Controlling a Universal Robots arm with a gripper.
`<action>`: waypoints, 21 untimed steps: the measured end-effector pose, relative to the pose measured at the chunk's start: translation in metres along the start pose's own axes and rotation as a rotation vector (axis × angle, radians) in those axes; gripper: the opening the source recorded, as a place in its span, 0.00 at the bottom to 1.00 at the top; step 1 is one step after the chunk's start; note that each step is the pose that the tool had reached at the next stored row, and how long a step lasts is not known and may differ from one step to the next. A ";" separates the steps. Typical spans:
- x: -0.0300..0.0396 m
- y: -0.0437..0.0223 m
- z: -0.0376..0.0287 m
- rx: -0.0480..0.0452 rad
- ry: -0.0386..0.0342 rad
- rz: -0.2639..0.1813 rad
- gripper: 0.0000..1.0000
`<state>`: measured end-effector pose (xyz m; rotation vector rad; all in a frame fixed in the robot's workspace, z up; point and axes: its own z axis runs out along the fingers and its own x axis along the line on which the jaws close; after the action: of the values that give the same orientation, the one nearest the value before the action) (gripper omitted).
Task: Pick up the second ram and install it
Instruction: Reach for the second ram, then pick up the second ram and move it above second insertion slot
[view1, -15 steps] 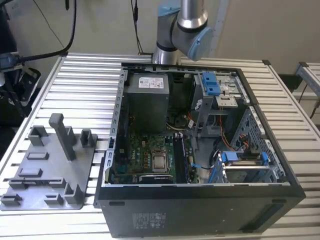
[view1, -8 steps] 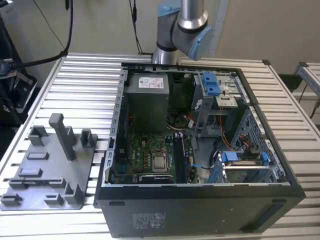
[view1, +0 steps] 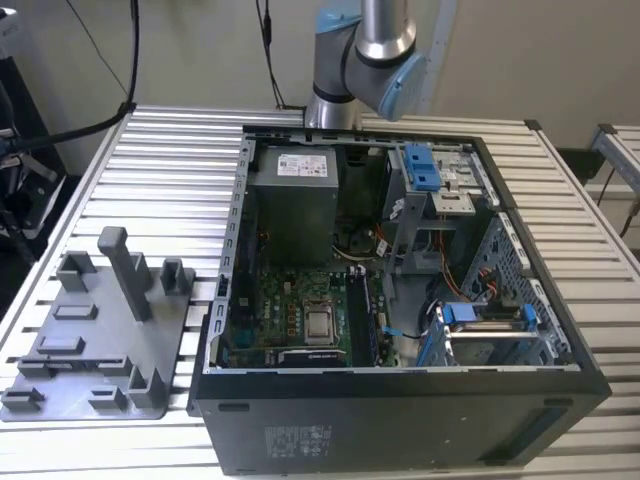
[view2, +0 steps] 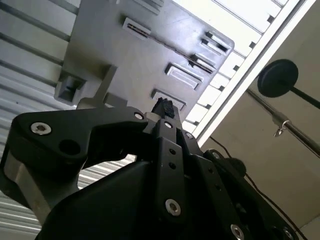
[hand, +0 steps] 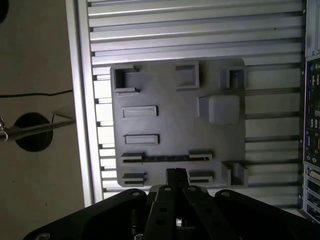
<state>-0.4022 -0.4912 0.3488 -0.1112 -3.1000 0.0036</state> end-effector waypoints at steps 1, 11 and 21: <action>0.0000 -0.0001 0.0001 0.0012 -0.0001 0.000 0.11; 0.0000 -0.0002 0.0001 0.0013 0.0001 0.000 0.11; 0.0006 -0.0002 0.0001 0.0028 -0.0034 -0.042 0.11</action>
<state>-0.4027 -0.4914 0.3487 -0.0456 -3.1049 0.0068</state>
